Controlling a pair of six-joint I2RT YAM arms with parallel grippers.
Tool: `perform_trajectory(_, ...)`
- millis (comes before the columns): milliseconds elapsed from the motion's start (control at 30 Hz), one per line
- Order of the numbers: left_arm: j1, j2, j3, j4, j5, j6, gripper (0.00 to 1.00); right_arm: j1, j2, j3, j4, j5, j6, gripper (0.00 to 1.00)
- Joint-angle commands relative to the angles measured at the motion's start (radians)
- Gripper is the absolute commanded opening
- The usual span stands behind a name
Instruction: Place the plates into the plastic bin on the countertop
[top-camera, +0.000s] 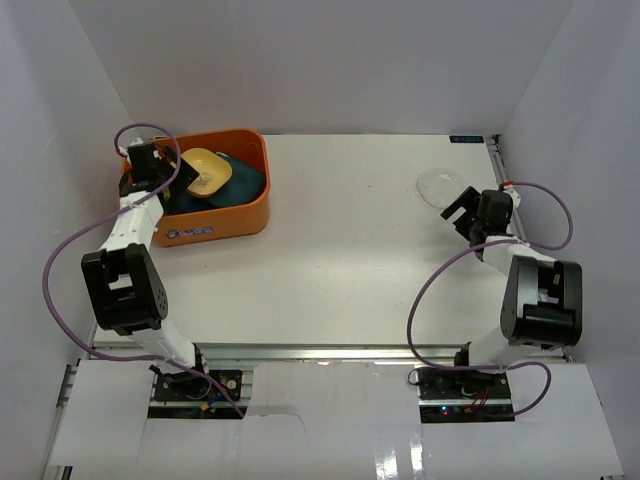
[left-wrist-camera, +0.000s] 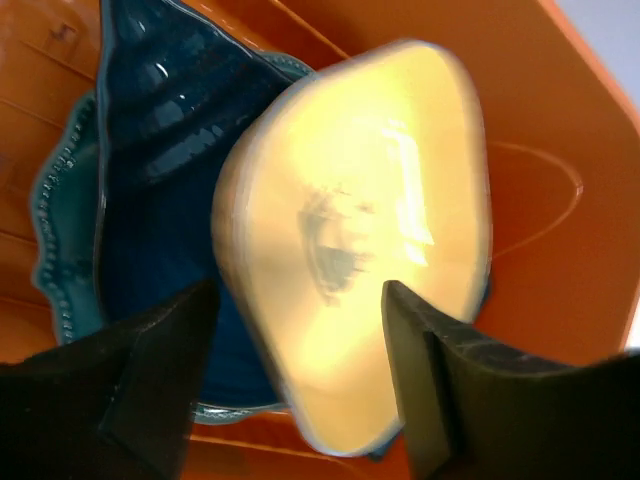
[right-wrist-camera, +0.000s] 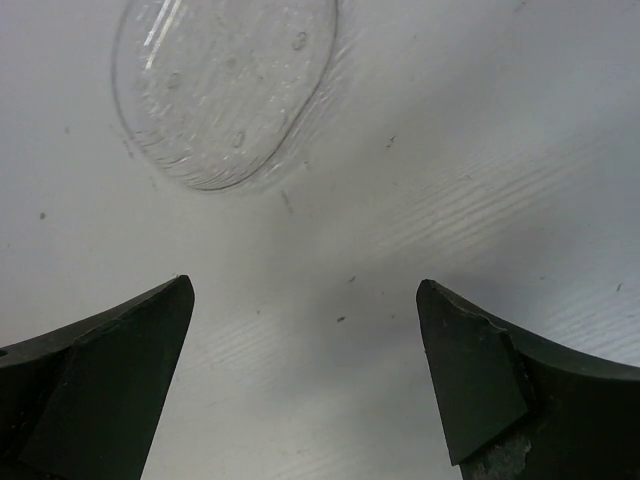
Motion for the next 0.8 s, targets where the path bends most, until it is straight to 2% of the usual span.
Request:
perform_trajectory(0, -0.001, -0.038, 0.008, 0.043, -0.034, -0.006, 0.92, -0.013, 0.145, 0.118, 0.028, 0.062, 0.033, 0.99)
perform_trajectory(67, 0.000, -0.058, 0.007, 0.046, -0.030, -0.005, 0.98, -0.021, 0.217, 0.168, 0.031, 0.033, 0.048, 1.00)
perform_trajectory(200, -0.005, -0.135, -0.012, 0.055, -0.005, -0.006, 0.98, -0.029, 0.363, 0.264, 0.034, 0.008, 0.088, 0.94)
perform_trajectory(300, -0.032, -0.262, -0.056, 0.089, 0.005, 0.000, 0.98, -0.029, 0.426, 0.331, 0.036, -0.014, 0.105, 0.91)
perform_trajectory(400, -0.093, -0.334, -0.099, 0.097, -0.007, 0.015, 0.98, -0.030, 0.483, 0.365, 0.032, -0.032, 0.125, 0.83)
perform_trajectory(433, -0.133, -0.377, -0.107, 0.097, -0.011, 0.032, 0.98, -0.030, 0.498, 0.383, 0.032, -0.035, 0.137, 0.78)
perform_trajectory(467, -0.155, -0.394, -0.125, 0.095, -0.022, 0.041, 0.98, -0.030, 0.518, 0.391, 0.031, -0.046, 0.140, 0.61)
perform_trajectory(533, -0.225, -0.426, -0.142, 0.094, -0.010, 0.057, 0.98, -0.030, 0.527, 0.397, 0.032, -0.053, 0.155, 0.38)
perform_trajectory(567, -0.242, -0.446, -0.145, 0.091, 0.017, 0.061, 0.98, -0.030, 0.514, 0.388, 0.036, -0.066, 0.160, 0.22)
perform_trajectory(667, -0.299, -0.452, -0.145, 0.080, 0.114, 0.075, 0.98, -0.023, 0.422, 0.298, 0.149, -0.136, 0.180, 0.08)
perform_trajectory(767, -0.342, -0.449, -0.124, 0.054, 0.165, 0.086, 0.98, 0.005, 0.301, 0.265, 0.223, -0.203, 0.175, 0.08)
